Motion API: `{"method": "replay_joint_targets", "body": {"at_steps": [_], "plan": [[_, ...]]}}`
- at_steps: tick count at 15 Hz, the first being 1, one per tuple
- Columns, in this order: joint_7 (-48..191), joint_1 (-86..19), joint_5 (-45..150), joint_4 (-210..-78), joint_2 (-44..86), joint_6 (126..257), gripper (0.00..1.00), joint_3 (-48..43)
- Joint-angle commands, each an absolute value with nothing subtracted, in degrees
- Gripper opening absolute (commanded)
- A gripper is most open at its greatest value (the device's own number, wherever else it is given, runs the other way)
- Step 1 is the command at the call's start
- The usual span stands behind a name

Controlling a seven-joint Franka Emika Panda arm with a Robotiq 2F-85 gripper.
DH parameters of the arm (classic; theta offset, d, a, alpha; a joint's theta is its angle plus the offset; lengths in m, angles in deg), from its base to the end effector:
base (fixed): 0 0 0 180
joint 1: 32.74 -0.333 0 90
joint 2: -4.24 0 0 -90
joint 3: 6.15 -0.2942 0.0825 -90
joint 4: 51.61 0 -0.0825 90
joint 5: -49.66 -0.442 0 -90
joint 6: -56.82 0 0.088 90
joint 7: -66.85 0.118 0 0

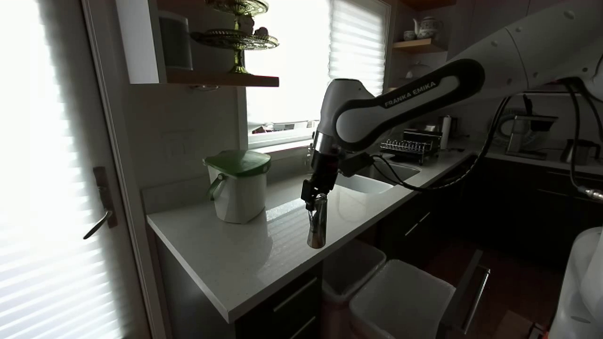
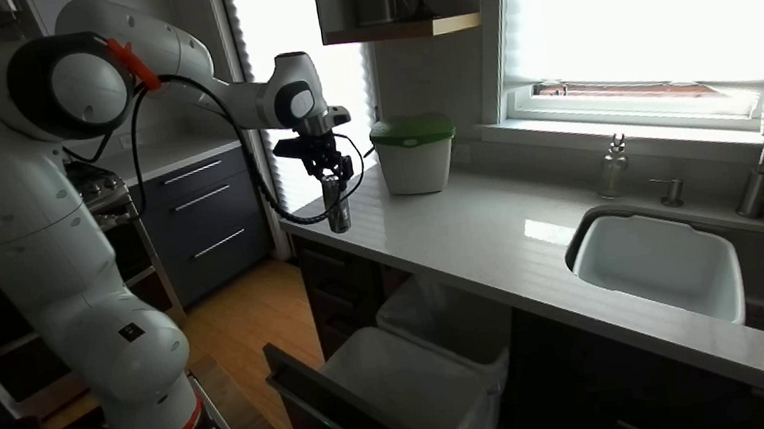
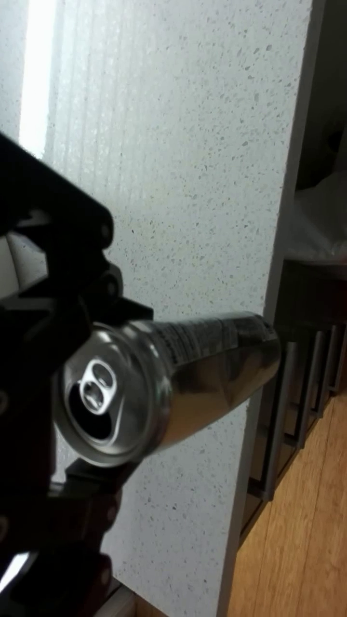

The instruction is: Put the can inside the rubbish bin

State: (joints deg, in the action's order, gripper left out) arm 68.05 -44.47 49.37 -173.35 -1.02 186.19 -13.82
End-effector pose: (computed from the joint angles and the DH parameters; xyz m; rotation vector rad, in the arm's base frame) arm 0.5654 0.2000 0.4144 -3.0519 -0.4858 -0.3444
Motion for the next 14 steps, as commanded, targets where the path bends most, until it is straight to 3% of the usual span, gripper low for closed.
{"method": "replay_joint_targets", "body": {"at_steps": [1,7,14], "plan": [[68.55,-43.88,45.02,-181.29,-8.09,188.89,0.34,-14.31],[77.85,-43.30,41.88,-197.89,-19.99,193.92,0.34,-15.40],[94.83,-34.25,50.10,-215.22,-32.13,203.76,0.34,-20.78]]}}
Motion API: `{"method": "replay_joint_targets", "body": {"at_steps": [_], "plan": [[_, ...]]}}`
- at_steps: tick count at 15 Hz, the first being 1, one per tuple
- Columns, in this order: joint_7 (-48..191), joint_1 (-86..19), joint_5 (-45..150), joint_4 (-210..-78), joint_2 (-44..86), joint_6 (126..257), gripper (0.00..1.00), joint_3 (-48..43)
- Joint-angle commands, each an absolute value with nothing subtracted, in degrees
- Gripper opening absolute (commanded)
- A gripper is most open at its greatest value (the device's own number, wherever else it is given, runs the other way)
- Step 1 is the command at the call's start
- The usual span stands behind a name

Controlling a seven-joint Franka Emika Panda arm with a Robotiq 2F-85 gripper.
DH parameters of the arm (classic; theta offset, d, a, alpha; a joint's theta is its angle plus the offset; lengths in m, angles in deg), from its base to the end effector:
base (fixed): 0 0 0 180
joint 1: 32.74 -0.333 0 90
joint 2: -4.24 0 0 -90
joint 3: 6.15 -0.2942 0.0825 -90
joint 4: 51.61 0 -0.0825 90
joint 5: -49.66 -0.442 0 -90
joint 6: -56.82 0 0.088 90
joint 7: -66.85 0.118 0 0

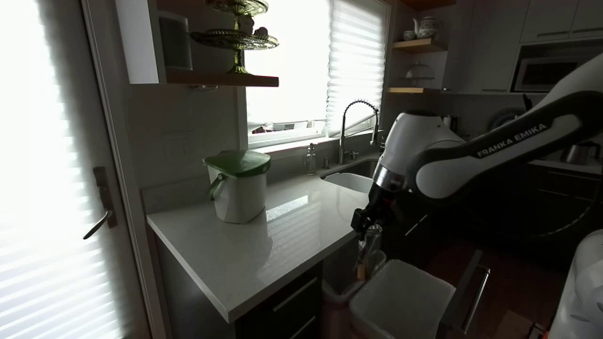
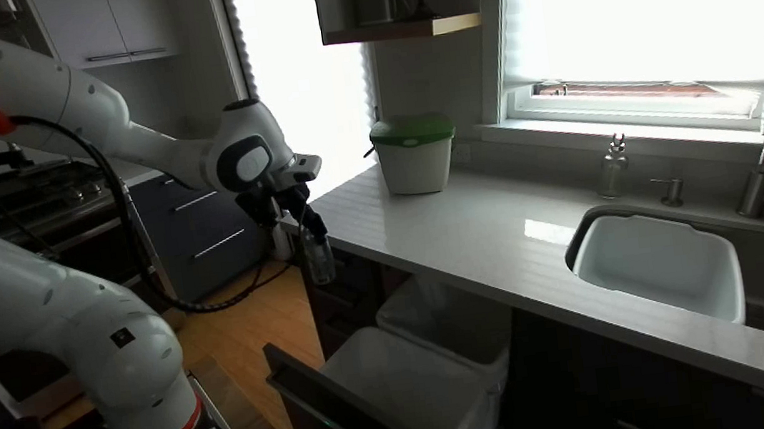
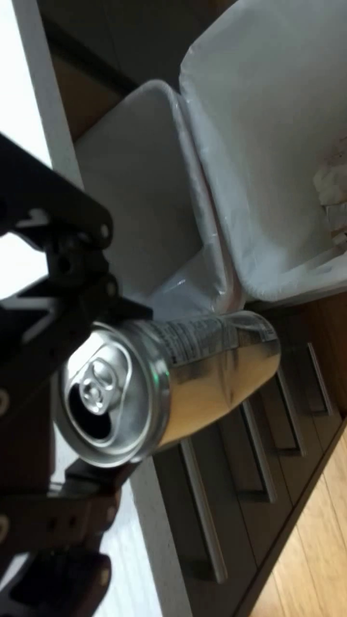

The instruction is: Put the can inside the rubbish bin

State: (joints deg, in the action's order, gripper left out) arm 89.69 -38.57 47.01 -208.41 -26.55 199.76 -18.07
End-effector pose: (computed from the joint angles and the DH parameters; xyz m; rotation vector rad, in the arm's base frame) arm 0.4272 0.1246 0.3433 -3.0732 0.2079 -0.4576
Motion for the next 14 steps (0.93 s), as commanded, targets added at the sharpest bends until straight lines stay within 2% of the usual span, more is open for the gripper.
{"method": "replay_joint_targets", "body": {"at_steps": [1,10,14], "plan": [[97.17,-30.97,52.45,-210.40,-27.95,203.92,0.34,-22.41],[102.78,-15.97,67.31,-210.45,-17.26,217.37,0.34,-29.08],[105.13,-10.85,79.16,-210.54,-8.84,228.98,0.34,-29.17]]}}
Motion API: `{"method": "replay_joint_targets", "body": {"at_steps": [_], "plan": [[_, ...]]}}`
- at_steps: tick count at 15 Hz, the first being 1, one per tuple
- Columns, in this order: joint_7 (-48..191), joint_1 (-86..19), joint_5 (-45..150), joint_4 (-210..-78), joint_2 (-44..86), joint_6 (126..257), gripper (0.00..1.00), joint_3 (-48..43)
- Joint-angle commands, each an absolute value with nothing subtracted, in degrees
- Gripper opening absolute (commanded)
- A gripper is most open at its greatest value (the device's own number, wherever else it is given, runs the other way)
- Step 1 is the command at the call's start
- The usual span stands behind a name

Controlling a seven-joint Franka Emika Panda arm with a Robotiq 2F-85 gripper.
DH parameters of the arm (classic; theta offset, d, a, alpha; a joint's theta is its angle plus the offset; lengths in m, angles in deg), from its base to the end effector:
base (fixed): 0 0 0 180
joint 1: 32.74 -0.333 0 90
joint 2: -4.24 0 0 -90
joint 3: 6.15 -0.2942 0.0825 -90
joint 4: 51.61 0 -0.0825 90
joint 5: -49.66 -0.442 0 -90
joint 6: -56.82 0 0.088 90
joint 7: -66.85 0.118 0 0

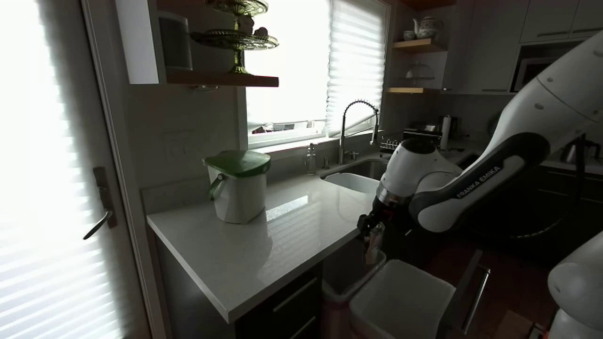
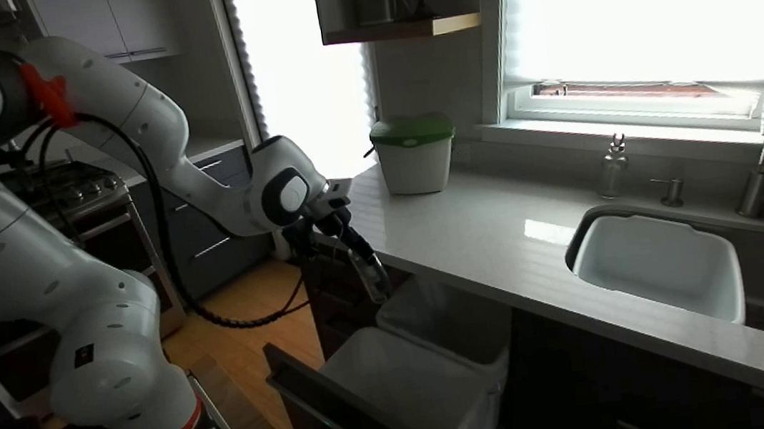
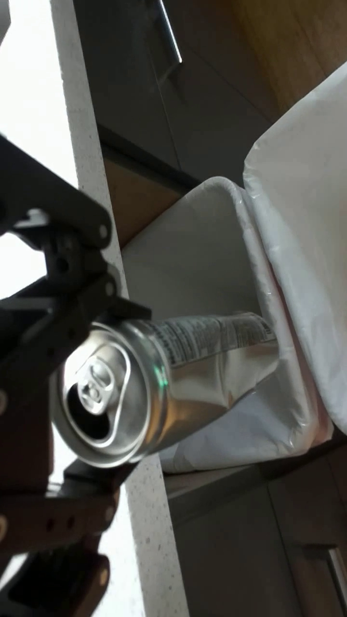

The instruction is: Put the can inside the rubbish bin

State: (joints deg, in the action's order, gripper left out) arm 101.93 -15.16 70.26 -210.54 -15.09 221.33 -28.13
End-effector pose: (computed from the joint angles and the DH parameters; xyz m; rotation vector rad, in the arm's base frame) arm 0.4540 0.0370 0.2703 2.9061 -0.2932 0.6822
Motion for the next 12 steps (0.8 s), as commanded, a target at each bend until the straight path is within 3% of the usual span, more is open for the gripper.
{"method": "replay_joint_targets", "body": {"at_steps": [1,8,9,12], "plan": [[106.56,-8.73,84.05,-210.54,-6.80,232.11,0.34,-29.30],[119.17,4.22,117.58,-210.40,-1.91,242.08,0.34,-29.82],[115.16,1.34,110.89,-210.34,-2.27,239.93,0.59,-29.17],[117.44,3.52,115.71,-210.32,-2.06,241.15,0.59,-29.17]]}}
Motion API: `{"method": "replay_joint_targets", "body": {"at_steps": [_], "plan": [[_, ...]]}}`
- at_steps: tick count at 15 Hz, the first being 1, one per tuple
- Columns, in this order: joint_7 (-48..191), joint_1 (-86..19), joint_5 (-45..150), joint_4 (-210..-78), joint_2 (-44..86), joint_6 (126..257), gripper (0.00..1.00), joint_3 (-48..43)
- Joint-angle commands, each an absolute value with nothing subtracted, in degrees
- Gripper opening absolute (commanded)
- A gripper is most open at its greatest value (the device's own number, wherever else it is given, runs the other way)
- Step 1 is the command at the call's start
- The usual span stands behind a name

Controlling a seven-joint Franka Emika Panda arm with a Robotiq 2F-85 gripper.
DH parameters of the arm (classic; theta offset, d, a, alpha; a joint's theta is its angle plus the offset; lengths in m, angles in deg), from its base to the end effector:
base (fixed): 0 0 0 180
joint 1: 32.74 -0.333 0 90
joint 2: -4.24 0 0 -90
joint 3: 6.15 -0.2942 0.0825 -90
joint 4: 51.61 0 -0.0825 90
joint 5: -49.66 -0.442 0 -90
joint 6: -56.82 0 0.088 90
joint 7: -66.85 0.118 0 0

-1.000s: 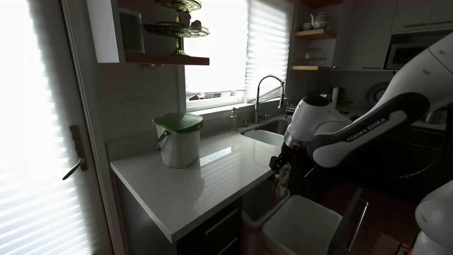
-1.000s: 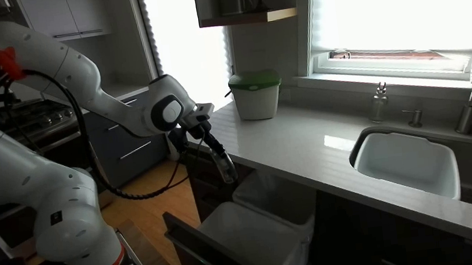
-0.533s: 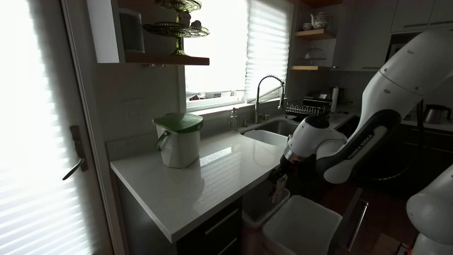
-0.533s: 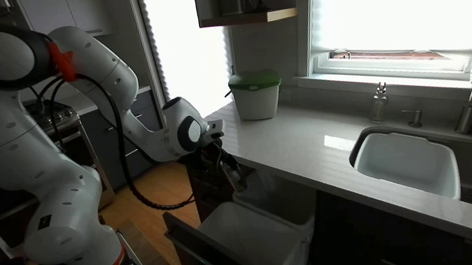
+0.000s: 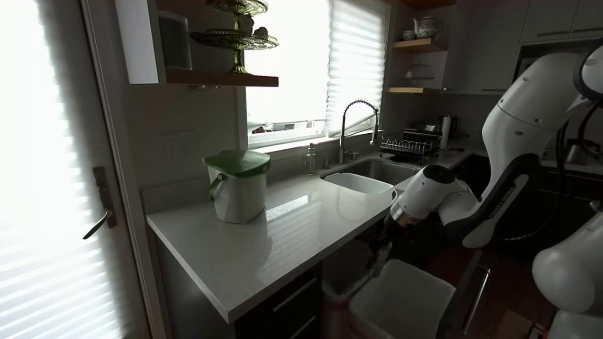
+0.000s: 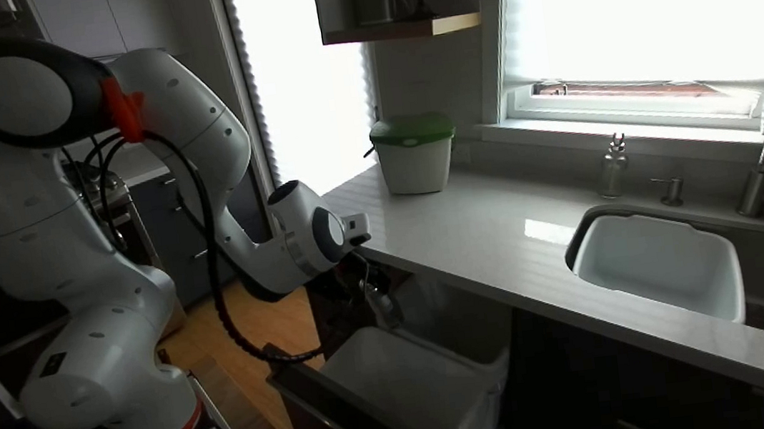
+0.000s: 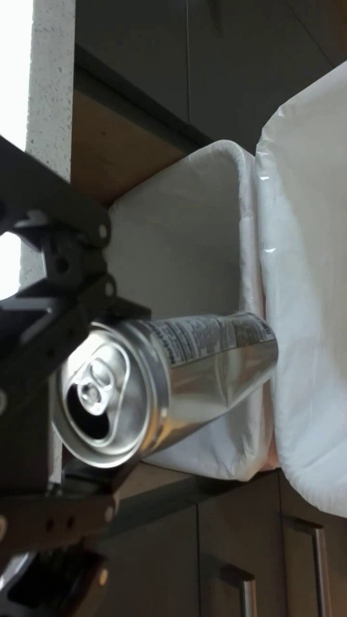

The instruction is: Put the can inside the rubbish bin

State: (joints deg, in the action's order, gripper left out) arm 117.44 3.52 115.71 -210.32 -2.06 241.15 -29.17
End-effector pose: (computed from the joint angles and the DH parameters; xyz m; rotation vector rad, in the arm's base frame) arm 0.4205 -0.0152 0.1935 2.9487 0.0948 0.7436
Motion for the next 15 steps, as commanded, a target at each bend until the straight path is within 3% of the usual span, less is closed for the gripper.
{"method": "replay_joint_targets", "body": {"at_steps": [1,3,4,15], "plan": [[117.44,3.51,115.73,-210.30,-2.06,241.15,0.59,-29.22],[117.44,3.51,115.74,-210.25,-2.06,241.16,0.59,-29.37],[117.44,3.51,115.74,-210.24,-2.06,241.16,0.34,-29.37],[112.10,4.72,121.15,-201.91,8.13,243.01,0.34,-28.71]]}}
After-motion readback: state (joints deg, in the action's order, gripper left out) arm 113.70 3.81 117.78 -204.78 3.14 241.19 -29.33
